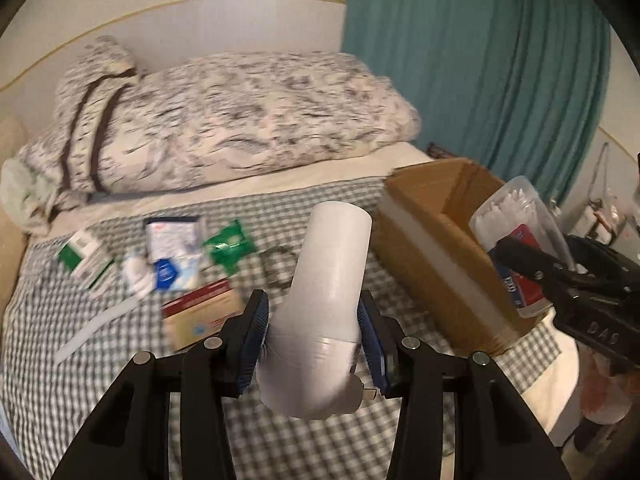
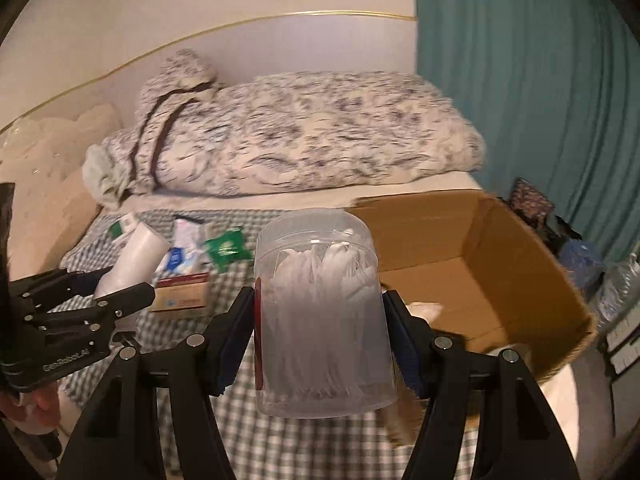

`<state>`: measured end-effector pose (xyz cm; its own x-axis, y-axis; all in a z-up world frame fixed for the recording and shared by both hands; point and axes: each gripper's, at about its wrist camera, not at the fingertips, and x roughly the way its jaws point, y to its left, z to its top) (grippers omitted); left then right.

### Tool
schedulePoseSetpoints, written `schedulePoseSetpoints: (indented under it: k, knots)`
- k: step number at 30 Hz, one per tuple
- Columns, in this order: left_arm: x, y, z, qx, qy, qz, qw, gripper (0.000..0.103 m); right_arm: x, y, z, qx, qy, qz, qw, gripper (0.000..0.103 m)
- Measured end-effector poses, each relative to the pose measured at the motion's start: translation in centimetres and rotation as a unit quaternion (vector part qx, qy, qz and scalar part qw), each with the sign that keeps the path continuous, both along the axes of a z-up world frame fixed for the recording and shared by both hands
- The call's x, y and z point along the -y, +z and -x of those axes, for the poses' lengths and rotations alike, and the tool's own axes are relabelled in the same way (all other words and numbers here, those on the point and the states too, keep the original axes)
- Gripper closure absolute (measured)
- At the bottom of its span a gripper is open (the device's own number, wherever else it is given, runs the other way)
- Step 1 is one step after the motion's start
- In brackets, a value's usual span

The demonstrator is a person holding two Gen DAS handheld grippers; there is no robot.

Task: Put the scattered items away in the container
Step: 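Carry the white cylinder and cotton-swab tub over the cardboard box, then open both tools to drop the cylinder and tub into the box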

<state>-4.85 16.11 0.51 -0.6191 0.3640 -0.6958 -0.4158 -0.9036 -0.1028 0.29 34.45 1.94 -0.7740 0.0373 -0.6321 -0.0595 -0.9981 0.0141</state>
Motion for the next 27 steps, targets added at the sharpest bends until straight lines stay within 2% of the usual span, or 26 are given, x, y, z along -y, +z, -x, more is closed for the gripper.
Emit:
schedulePoseSetpoints:
  k: [3,11,17,20,21,22,23,24,27]
  knots:
    - [-3.3,0.6,0.2,-0.001,-0.031,-0.006,0.9995,0.057,-2.7,-0.3,0.1,0.006,-0.025,-0.004,1.0,0.04]
    - [-12.7,0.9,0.6,0.002,-0.112,0.014,0.9936,0.057,-9.2,-1.2,-0.2,0.012,-0.086,0.0,0.996,0.04]
    - [-17.8,0.3,2.5,0.027,-0.14,0.019,0.9896,0.057,-12.9,-2.7,0.1,0.022,-0.12,0.007,0.993,0.04]
    - [-19.4,-0.3,3.4,0.031,-0.136,0.029,0.9898,0.056,-14.0,-3.2,0.2,0.022,-0.125,0.008,0.992,0.04]
    - [-19.8,-0.5,3.7,0.03,-0.133,0.033,0.9902,0.054,-14.3,-3.3,0.2,0.022,-0.123,0.008,0.992,0.04]
    - [-20.2,-0.7,4.1,0.032,-0.129,0.039,0.9904,0.035,-14.4,-3.3,0.0,0.021,-0.122,0.003,0.992,0.037]
    - [-20.6,-1.0,4.3,0.033,-0.124,0.051,0.9904,0.002,-14.3,-3.4,0.1,0.023,-0.123,-0.013,0.992,0.031]
    - [-20.7,-1.1,4.3,0.028,-0.118,0.061,0.9908,0.0,-14.1,-3.3,-0.2,0.023,-0.128,-0.029,0.991,0.019]
    - [-20.3,-0.8,3.8,0.003,-0.123,0.066,0.9902,0.0,-13.3,-3.0,-0.4,0.009,-0.133,-0.068,0.989,0.016]
